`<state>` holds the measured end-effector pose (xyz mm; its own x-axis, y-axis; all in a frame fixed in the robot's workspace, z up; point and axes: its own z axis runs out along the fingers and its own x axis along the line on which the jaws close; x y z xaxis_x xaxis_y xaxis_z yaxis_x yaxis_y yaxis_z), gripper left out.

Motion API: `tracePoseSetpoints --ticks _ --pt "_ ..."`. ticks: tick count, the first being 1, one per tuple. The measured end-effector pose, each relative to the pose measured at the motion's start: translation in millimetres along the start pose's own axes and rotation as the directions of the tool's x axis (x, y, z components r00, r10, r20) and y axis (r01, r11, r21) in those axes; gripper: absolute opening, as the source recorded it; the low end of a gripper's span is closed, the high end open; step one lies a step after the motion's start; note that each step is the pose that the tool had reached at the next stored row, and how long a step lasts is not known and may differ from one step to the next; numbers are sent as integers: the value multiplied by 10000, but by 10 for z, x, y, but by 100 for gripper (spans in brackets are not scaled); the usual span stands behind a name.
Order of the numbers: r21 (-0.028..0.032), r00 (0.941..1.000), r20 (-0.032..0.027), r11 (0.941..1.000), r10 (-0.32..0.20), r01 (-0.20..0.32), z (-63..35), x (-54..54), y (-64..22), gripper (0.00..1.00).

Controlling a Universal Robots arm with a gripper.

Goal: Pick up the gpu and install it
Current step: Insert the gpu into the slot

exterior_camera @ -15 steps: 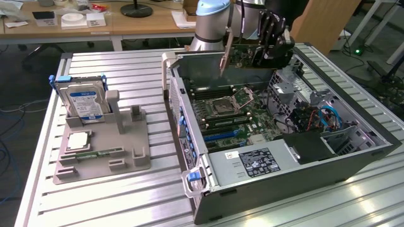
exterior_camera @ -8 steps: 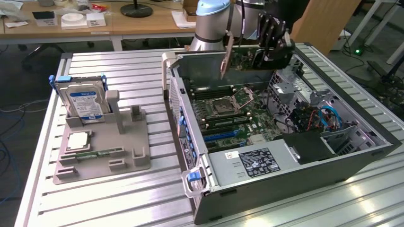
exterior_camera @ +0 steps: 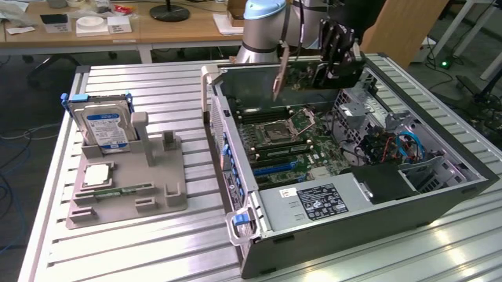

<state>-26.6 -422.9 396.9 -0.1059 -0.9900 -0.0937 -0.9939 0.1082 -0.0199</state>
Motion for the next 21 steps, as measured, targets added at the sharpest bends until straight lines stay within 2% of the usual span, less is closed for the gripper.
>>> tracePoseSetpoints --ticks 6,10,16,21 --pt "-11 9999 4 9999 -129 129 31 77 17 28" --pt "-12 9999 3 9999 -132 132 50 82 41 28" --pt "-12 9999 9 9999 -133 133 64 106 121 28" --pt "-12 9999 11 9999 -130 130 74 170 133 28"
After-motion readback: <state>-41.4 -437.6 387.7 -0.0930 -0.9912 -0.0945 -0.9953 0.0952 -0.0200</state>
